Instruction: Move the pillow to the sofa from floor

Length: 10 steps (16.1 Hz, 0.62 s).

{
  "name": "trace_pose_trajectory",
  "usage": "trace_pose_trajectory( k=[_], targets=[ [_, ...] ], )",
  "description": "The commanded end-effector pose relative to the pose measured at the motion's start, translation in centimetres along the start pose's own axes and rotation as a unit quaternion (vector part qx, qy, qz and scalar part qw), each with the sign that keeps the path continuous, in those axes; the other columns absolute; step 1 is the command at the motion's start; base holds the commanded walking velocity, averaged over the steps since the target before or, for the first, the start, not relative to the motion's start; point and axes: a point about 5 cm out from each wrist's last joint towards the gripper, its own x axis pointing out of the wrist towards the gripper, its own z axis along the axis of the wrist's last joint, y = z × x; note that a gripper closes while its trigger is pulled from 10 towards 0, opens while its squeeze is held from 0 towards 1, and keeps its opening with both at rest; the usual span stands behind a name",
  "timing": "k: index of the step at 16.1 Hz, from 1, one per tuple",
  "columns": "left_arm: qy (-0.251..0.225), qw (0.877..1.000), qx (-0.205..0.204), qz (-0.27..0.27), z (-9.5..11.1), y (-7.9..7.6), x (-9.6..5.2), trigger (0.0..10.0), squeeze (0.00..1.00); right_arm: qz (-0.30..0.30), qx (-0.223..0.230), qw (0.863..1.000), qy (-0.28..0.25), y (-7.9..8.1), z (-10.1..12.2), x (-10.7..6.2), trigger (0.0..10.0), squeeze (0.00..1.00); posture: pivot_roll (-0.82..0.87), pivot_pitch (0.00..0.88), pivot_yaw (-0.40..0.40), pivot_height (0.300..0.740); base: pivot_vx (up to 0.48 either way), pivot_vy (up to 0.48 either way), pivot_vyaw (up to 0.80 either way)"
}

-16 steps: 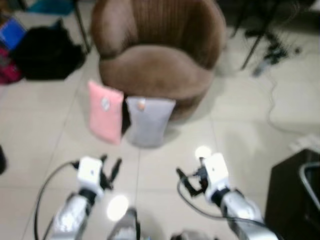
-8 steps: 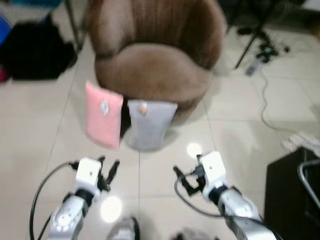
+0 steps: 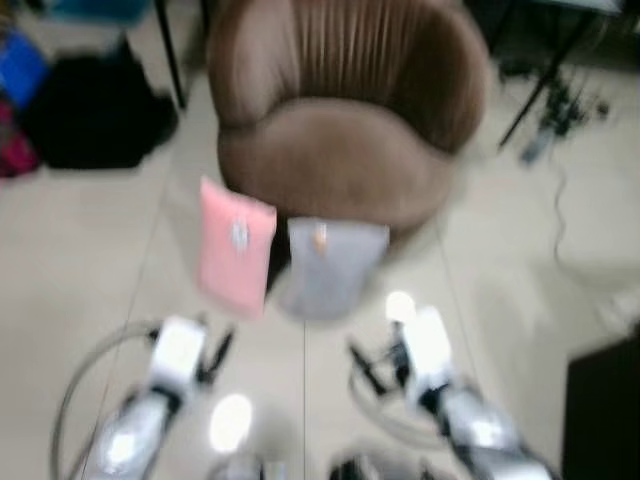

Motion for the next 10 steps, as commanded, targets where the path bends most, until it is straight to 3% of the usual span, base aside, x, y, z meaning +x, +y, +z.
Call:
trace_pose_trajectory(
  k=[1, 5, 6, 10],
  targets=[
    [0.000, 1.000, 0.003, -0.015, 0.24, -1.14, 0.33, 10.0, 0.00, -0.016, -0.005, 1.000, 0.013, -0.91, -0.59, -0.66, 10.0, 0.02, -0.03, 0.214, -0.099, 0.740, 0.442, 0.000, 0.00],
    [0.023, 0.999, 0.019, -0.017, 0.14, -1.06, 0.12, 10.0, 0.00, -0.008, -0.007, 1.000, 0.013, -0.78, -0.56, -0.68, 10.0, 0.01, -0.03, 0.218, -0.100, 0.740, 0.420, -0.129, 0.00],
    [0.033, 0.998, 0.043, -0.022, 0.22, -0.95, 0.11, 10.0, 0.00, -0.007, -0.008, 1.000, 0.014, -0.75, -0.55, -0.68, 10.0, 0.02, -0.03, 0.218, -0.100, 0.740, 0.000, 0.000, 0.00],
    [0.024, 0.999, 0.044, -0.011, 0.40, -0.83, -0.07, 10.0, 0.00, -0.005, -0.007, 1.000, 0.015, -0.61, -0.55, -0.75, 10.0, 0.01, -0.04, 0.224, -0.096, 0.740, 0.000, 0.000, 0.00]
  ],
)
